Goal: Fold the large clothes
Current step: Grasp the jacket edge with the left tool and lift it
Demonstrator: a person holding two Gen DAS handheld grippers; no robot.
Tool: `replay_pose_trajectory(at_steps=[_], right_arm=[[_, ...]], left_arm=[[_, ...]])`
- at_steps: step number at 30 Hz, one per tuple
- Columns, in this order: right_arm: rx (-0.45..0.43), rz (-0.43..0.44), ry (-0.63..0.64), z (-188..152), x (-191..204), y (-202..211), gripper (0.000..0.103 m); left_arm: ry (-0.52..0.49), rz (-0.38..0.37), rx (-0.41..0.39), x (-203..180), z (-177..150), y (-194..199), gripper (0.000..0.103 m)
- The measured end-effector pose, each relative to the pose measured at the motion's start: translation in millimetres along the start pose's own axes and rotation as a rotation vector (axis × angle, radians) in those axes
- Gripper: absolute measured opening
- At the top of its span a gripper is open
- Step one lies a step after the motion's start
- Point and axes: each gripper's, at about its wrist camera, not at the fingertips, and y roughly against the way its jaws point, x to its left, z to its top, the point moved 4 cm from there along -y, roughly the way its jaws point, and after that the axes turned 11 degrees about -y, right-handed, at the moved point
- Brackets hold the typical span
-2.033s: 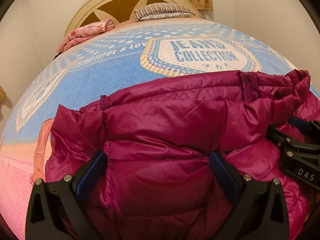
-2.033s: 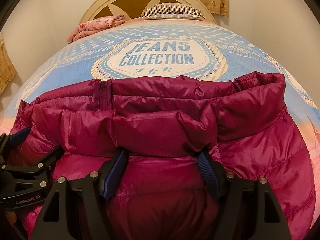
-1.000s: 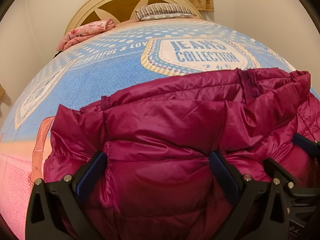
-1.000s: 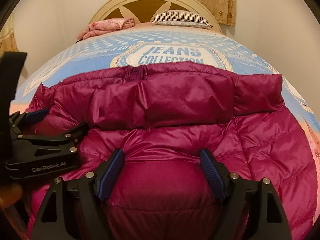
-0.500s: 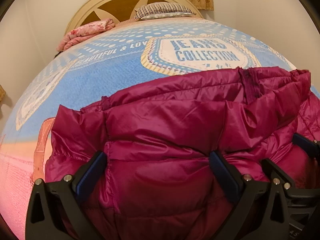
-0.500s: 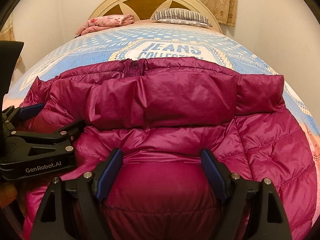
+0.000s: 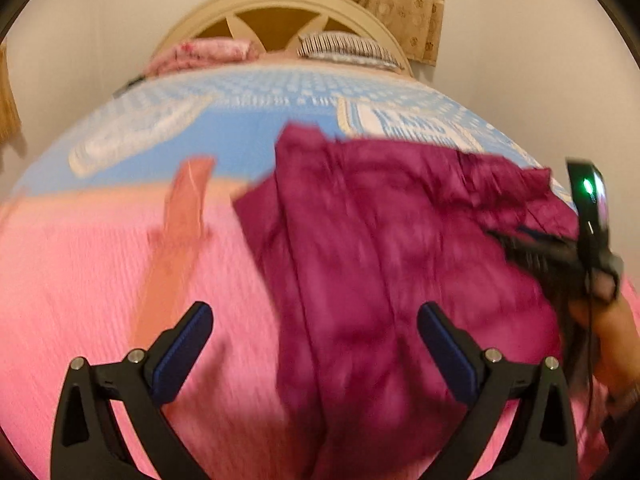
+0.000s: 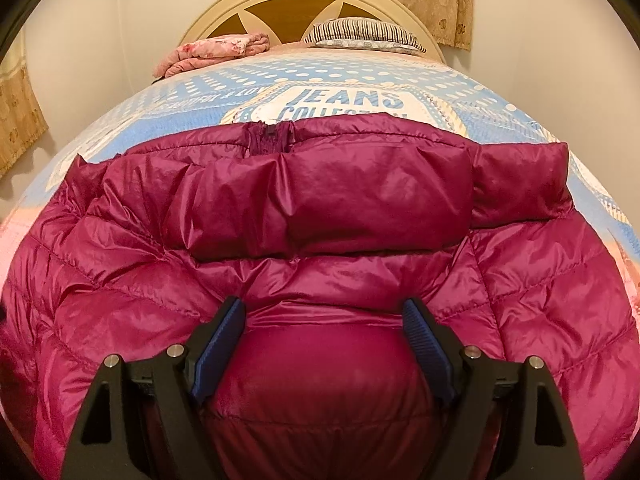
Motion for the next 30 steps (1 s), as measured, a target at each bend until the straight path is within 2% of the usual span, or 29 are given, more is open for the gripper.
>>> replay_pose_trajectory(at_steps=[2,6,8,10,11,16,18,21,24,26,27,28,29,30], right_arm=[[-0.004,0.008,-0.001,0,1,2,0.082],[-0.012,0.020,0.020,0,1,23,0.083],[-0.058,0.029,0.029,-1,5,45,0.083],[-0.091,0.076,0.059,-7,14,70,0.083],[-0.091,0.082,0.080,-12,19,75,0.083],[-0.016,0.030,0.162,-36,27,60,0.083],[0.002,0.003,0.189,-46,30,48,0.083],[0.013,-0.003,0.188,-46,27,40,0.085],[-0.001,0.004,0.180,-47,23,41,0.085],[-0.014,0.009,0.174,-47,21,42,0.086],[-0.019,0.018,0.168,-47,19,43,0.086],[-0.020,0.030,0.159,-47,18,44,0.086],[-0.020,0.038,0.151,-48,17,44,0.086],[-0.019,0.047,0.142,-48,16,45,0.087]], left_arm=[[0.044,-0.056,0.010,-1,-14,-2,0.103],[0.082,-0.132,-0.025,-7,-20,-1,0.103],[0.125,-0.215,-0.033,-6,-19,-5,0.102],[0.180,-0.289,-0.024,-5,-19,-12,0.094],[0.199,-0.302,-0.016,-4,-20,-15,0.093],[0.219,-0.309,-0.027,-3,-19,-19,0.086],[0.225,-0.280,-0.017,0,-19,-21,0.081],[0.235,-0.215,-0.022,6,-16,-21,0.081],[0.233,-0.241,-0.006,-1,-12,-30,0.081],[0.206,-0.294,-0.018,-9,-10,-29,0.073],[0.207,-0.339,-0.013,-11,-9,-30,0.056],[0.223,-0.378,-0.011,-13,-10,-31,0.046],[0.235,-0.402,-0.015,-14,-11,-30,0.043],[0.236,-0.414,-0.024,-15,-10,-29,0.033]])
